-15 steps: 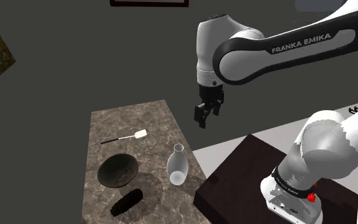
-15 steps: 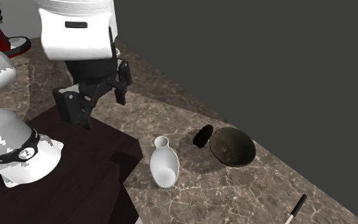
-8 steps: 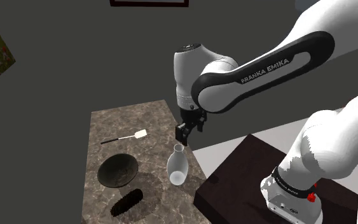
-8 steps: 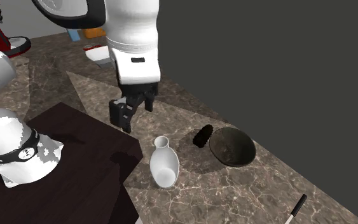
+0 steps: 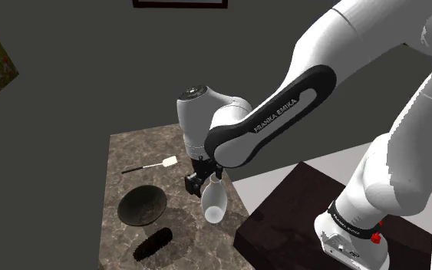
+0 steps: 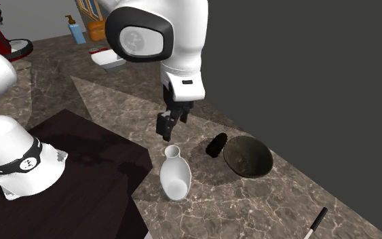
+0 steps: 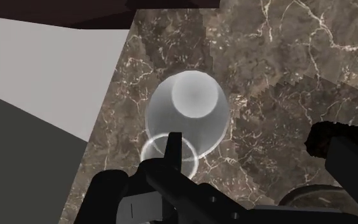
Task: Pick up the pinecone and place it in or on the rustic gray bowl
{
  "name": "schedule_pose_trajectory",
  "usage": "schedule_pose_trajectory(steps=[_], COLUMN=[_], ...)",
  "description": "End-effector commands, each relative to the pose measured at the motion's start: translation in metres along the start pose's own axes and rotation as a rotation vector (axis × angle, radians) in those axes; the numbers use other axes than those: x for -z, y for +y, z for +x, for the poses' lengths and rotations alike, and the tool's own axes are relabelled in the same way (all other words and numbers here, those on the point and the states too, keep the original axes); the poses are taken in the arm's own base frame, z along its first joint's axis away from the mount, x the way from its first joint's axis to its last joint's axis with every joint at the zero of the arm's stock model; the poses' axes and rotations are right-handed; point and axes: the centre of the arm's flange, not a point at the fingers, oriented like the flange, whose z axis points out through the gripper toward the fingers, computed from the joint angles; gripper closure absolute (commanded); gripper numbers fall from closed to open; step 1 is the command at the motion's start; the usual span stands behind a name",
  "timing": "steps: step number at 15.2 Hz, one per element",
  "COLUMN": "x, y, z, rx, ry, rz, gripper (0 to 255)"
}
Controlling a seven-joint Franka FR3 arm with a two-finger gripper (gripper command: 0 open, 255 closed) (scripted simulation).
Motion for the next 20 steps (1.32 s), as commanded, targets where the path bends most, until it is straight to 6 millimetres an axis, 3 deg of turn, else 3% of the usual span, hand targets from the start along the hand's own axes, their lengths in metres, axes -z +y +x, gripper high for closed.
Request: schedule_pose_trajectory(steps=[1,12,20], x=[-0.019,-0.105,-0.146], y=[-0.018,-0.126,-0.131], z=[0.01,0.058,0.061], rx=[-0.01,-0.056,-0.058], ry=[0.003,0.017,0.018], rz=[-0.002,-0.018,-0.019], gripper=[0,0,0])
